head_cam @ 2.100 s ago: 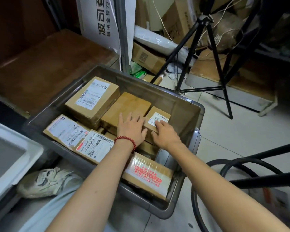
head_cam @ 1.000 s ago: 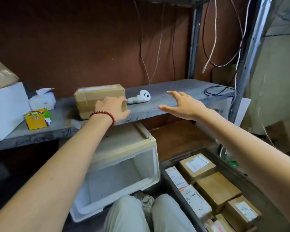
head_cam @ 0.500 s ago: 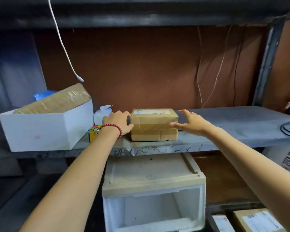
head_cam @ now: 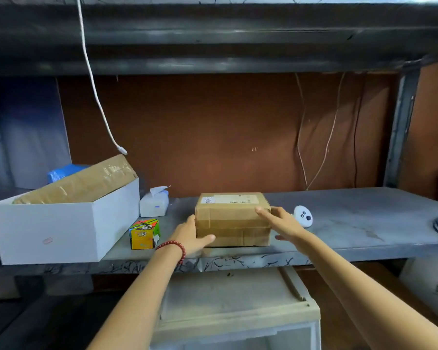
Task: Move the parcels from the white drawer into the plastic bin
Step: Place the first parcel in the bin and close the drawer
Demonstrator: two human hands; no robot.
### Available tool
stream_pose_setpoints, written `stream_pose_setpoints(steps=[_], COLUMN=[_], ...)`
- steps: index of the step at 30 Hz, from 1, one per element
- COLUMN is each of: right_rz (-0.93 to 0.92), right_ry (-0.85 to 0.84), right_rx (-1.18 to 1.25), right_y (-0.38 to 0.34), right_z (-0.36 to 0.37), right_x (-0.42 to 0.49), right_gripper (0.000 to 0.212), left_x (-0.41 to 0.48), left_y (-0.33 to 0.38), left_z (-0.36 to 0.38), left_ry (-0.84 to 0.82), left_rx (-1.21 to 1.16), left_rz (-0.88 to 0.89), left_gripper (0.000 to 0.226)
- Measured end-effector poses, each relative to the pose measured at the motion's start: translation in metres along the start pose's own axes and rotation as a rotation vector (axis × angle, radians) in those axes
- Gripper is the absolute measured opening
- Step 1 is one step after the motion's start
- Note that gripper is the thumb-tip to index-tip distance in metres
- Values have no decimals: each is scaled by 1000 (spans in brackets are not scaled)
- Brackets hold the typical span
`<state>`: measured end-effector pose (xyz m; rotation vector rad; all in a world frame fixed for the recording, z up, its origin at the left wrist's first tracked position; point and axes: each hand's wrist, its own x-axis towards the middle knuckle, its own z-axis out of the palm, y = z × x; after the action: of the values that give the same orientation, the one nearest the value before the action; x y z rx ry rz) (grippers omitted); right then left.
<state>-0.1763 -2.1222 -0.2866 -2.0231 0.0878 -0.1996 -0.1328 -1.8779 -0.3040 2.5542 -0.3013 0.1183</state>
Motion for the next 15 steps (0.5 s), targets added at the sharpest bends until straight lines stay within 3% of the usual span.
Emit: stream_pose_setpoints(steps=[4,9,15], right_rz=[66,72,9], right_ry=[62,96,182], right_rx=[138,230,430], right_y=[-2,-3,-2], right_z=[-6,-20,-38], right_x=[-7,-25,-64], right_gripper=[79,66,36], left_x=[-6,-26,-75], left_y=[11,28,63], left_z=[4,0,8], left_ry=[70,209,328], left_rx=[-152,-427,-643], left_rz=[7,107,188], left_gripper=[85,76,64])
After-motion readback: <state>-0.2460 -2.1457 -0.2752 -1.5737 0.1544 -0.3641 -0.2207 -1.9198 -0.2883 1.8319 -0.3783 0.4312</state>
